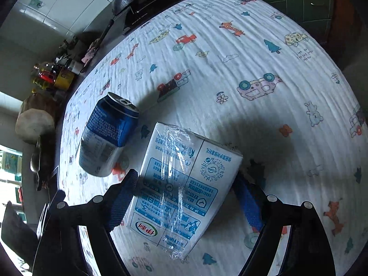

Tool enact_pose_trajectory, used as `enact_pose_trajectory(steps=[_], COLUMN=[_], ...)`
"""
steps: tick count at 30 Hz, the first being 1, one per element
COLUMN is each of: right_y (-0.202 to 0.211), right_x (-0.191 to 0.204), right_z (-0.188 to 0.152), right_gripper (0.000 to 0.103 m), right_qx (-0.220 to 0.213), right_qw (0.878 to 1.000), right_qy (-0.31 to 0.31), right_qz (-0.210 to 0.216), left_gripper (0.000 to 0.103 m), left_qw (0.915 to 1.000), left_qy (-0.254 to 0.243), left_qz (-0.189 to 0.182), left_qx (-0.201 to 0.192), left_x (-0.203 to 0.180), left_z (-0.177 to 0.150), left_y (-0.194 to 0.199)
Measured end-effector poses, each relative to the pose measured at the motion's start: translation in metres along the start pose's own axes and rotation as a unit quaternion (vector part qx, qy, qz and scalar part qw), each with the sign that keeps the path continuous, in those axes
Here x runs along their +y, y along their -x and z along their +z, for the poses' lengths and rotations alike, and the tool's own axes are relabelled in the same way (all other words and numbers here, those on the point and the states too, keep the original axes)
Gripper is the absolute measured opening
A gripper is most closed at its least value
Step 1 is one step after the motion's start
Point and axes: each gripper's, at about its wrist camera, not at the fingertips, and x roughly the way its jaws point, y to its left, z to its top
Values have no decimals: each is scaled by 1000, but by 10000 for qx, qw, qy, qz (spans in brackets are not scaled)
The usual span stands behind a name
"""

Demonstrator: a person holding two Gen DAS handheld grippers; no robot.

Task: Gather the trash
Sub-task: 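Grasp the silver-and-blue can with the left tool while the right tool lifts the carton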

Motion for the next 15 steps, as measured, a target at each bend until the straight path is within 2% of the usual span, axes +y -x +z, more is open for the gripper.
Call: enact_pose_trajectory(steps=[5,8,15], right_y=[30,40,51], right_x=[-15,-29,-50], right_z=[-14,-20,-29], right_gripper=[76,73,71], right_qx=[-186,-199,-185], right_qw=[9990,9984,9957], right_qy=[342,328,202], right_qz=[212,406,887], left_gripper=[80,81,81], left_qw=[9990,9965,9926], left_qy=[-414,-792,-1113], left_qz=[178,244,336], left_qx=[45,60,364], left_x=[-20,-33,-50], left_z=[33,51,66], left_y=[-31,-51,-98])
